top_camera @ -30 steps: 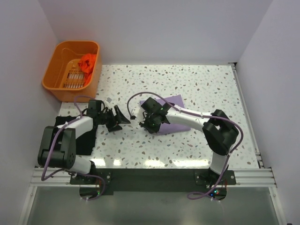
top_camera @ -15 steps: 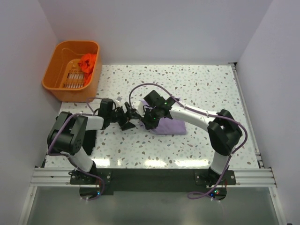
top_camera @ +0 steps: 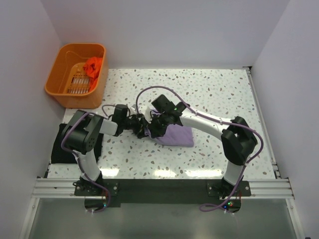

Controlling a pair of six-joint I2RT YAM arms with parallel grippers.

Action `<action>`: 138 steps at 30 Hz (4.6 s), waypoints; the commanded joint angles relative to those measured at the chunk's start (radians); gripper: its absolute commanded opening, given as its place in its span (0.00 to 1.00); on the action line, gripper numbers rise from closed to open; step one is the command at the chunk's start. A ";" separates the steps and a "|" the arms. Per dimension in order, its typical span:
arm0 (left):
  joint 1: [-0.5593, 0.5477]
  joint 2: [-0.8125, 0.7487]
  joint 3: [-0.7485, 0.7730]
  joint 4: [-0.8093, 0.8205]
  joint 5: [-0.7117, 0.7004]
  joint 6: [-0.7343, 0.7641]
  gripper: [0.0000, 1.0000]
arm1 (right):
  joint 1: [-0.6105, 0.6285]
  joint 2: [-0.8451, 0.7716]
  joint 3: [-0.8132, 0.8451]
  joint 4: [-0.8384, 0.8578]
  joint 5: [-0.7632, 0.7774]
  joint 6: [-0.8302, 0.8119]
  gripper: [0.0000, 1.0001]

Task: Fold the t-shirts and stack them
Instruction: Neatly place the folded tshirt to the corner

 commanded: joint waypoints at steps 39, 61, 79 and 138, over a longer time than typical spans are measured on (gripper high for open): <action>0.147 -0.474 0.226 -0.977 -0.451 1.034 0.00 | -0.120 -0.239 0.039 -0.218 0.094 -0.019 0.99; 0.307 -0.440 0.496 -1.571 -0.574 1.477 0.00 | -0.122 -0.283 -0.050 -0.259 0.141 -0.108 0.99; 0.461 -0.622 0.620 -1.712 -0.551 1.652 0.00 | -0.122 -0.285 -0.066 -0.273 0.134 -0.125 0.99; 0.987 -0.447 0.516 -1.306 -0.703 1.865 0.81 | -0.123 -0.280 -0.070 -0.294 0.163 -0.146 0.99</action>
